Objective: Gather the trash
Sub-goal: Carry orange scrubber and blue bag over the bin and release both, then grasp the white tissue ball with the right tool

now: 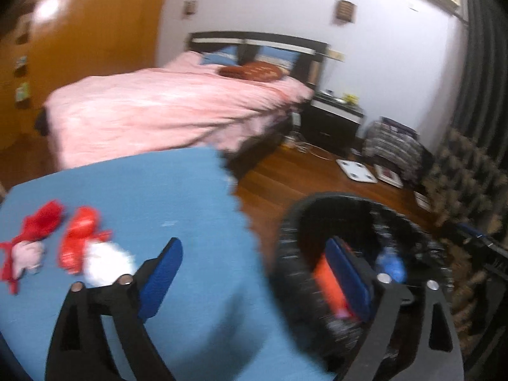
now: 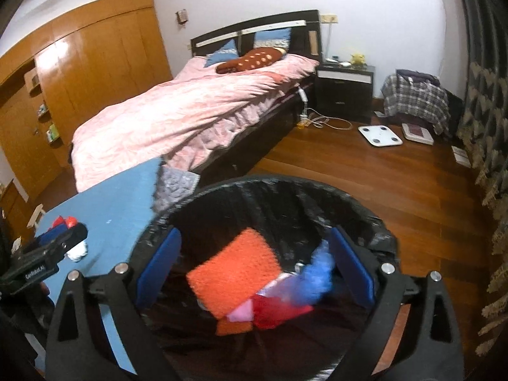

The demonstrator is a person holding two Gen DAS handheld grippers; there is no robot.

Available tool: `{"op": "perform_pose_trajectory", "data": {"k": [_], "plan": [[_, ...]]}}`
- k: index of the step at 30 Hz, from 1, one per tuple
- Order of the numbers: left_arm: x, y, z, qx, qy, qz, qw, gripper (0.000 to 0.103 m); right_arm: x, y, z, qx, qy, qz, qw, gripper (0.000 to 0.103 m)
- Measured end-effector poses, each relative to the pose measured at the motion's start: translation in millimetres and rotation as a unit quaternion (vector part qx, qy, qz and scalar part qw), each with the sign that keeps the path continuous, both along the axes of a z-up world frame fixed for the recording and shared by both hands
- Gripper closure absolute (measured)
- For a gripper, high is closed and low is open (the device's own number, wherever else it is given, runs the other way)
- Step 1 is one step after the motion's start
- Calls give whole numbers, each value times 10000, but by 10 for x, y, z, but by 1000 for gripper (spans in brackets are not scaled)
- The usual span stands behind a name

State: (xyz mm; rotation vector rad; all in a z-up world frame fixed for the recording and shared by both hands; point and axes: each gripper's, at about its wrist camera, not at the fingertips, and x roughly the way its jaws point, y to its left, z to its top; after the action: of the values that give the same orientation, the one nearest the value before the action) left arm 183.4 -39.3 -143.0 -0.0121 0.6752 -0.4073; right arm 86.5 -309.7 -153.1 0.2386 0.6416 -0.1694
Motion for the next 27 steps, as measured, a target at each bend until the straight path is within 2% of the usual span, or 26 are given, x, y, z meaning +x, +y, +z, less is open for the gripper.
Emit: {"op": "perform_pose_trajectory", "data": {"k": [5, 11, 16, 27], "plan": [[12, 714, -99, 238, -24, 813, 9964, 8, 248, 538, 74, -40, -30, 617, 9981, 7], [44, 1514, -248, 451, 34, 1648, 9853, 7, 584, 1258, 104, 20, -10, 1346, 9909, 7], [82, 1987, -380, 505, 136, 1999, 9784, 7, 846, 1823, 5, -59, 21, 1824, 9832, 7], [113, 2455, -620, 679, 368, 2306, 9700, 7, 1269, 2692, -475, -86, 460, 2309, 9718, 7]]}}
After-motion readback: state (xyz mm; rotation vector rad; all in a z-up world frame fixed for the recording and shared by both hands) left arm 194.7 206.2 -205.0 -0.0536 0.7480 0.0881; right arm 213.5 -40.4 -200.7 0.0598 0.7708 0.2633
